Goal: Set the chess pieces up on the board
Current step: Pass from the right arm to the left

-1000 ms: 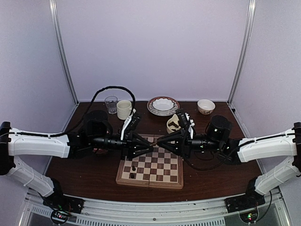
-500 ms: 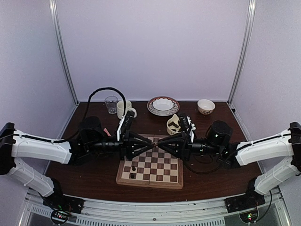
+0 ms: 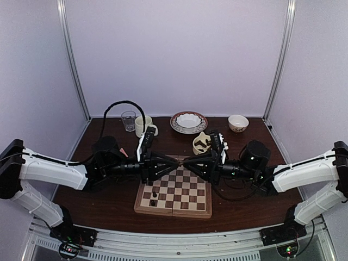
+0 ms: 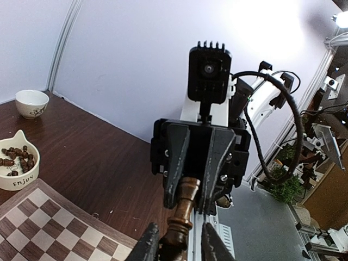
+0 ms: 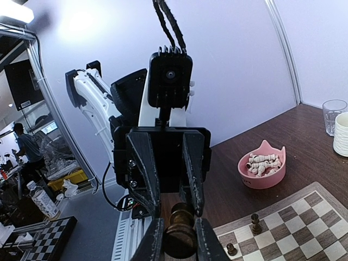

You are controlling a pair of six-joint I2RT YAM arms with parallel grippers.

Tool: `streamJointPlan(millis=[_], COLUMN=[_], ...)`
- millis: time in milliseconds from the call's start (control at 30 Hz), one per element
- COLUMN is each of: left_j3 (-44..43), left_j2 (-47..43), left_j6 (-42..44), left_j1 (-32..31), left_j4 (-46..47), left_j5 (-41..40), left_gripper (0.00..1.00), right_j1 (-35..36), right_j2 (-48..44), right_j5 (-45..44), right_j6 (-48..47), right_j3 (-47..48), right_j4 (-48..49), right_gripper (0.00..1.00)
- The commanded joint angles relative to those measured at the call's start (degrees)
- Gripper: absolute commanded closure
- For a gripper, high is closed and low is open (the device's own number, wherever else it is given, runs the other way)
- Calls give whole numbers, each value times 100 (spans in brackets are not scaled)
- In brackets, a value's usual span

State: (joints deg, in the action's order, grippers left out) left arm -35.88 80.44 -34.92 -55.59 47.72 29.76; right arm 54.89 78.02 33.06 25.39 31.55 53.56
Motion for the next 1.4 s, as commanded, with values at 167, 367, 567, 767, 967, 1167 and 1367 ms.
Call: streamJointPlan(millis=[167, 367, 567, 767, 967, 1167, 1367], left_j3=[5, 2, 24, 22, 11, -59, -74], left_j2=[82, 69, 13, 28, 7, 72, 103], left_j6=[-34, -24, -11, -23, -4, -27, -42], left_j1=[9, 10, 3, 10, 5, 5, 1], left_j4=[436, 433, 426, 443, 434, 345, 363], left_j5=[75, 70, 59, 57, 125, 205, 213], left_gripper=[69, 71, 62, 65, 81, 75, 74], right_j1=[39, 39, 54, 100, 100, 109, 109], right_j2=[-317, -278, -181, -47, -54, -52, -50], right_j5=[-314, -292, -196, -178, -210, -270, -230], right_j6=[-86, -76, -68, -93, -104, -91, -71], right_j3=[-89, -65, -26, 32, 28, 24, 13], right_j4=[172, 157, 185, 181, 173, 170, 255], right_gripper=[90, 90, 91, 91, 91, 91, 90])
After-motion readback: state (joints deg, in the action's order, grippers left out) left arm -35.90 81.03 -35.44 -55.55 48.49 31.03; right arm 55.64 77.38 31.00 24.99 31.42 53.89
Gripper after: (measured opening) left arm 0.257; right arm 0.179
